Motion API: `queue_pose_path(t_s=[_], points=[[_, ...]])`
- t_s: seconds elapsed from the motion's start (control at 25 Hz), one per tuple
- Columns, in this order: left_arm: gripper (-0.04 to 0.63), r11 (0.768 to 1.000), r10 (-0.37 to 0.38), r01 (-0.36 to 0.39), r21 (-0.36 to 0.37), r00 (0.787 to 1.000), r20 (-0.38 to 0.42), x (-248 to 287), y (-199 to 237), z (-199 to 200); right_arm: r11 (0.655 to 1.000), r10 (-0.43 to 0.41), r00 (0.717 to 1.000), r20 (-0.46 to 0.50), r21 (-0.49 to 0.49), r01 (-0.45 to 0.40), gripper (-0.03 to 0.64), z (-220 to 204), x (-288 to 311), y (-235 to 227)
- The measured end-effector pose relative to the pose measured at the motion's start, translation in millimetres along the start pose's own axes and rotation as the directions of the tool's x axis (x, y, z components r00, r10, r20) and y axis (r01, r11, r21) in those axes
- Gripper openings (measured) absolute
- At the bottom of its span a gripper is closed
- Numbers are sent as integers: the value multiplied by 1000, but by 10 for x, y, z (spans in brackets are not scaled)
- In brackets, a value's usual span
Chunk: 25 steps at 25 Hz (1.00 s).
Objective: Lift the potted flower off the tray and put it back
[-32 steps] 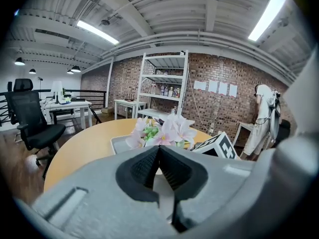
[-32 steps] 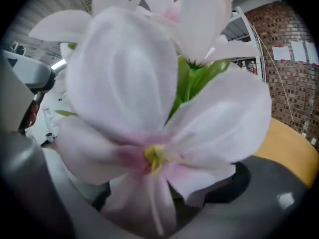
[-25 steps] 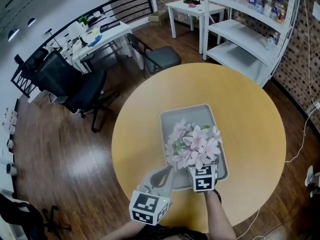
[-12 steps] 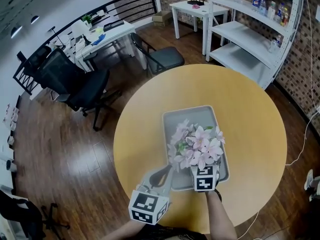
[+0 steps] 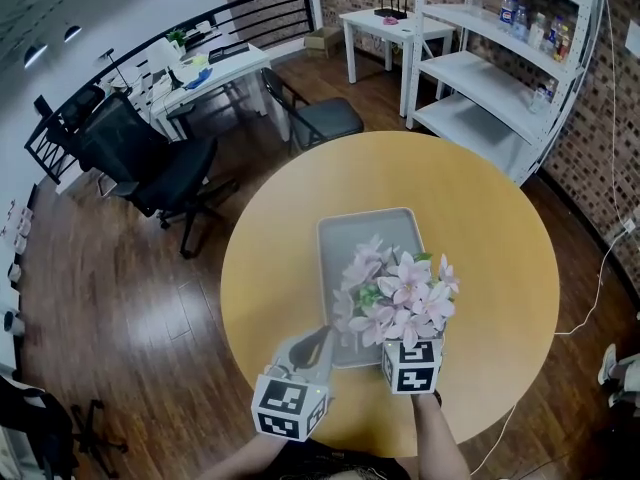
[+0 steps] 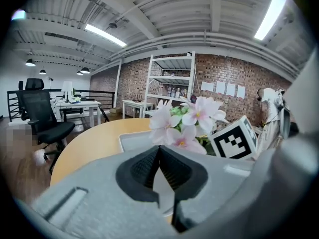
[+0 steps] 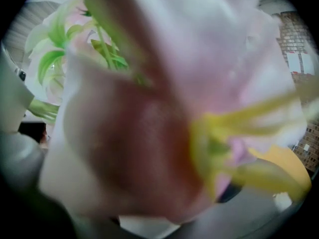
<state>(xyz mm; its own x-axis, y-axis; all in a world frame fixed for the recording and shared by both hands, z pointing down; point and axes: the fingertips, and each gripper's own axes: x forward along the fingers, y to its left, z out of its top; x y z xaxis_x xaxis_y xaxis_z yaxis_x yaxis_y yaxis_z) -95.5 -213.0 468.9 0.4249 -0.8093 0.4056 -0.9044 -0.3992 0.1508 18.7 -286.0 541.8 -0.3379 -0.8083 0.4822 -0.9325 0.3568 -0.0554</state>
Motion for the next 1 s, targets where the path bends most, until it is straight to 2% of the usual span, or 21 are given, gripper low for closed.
queue_pose_path(t_s=[0.56,1.0], points=[[5,999,43,-43,-23,999,29,-273,-375,-176,999,31,996,86,-21,-29,520,343,-1199,-24],[3,999,45,-44,-17,996,74,-433,-545,-134,997,61,991,116,-46,-56,520,390,-1507,93]])
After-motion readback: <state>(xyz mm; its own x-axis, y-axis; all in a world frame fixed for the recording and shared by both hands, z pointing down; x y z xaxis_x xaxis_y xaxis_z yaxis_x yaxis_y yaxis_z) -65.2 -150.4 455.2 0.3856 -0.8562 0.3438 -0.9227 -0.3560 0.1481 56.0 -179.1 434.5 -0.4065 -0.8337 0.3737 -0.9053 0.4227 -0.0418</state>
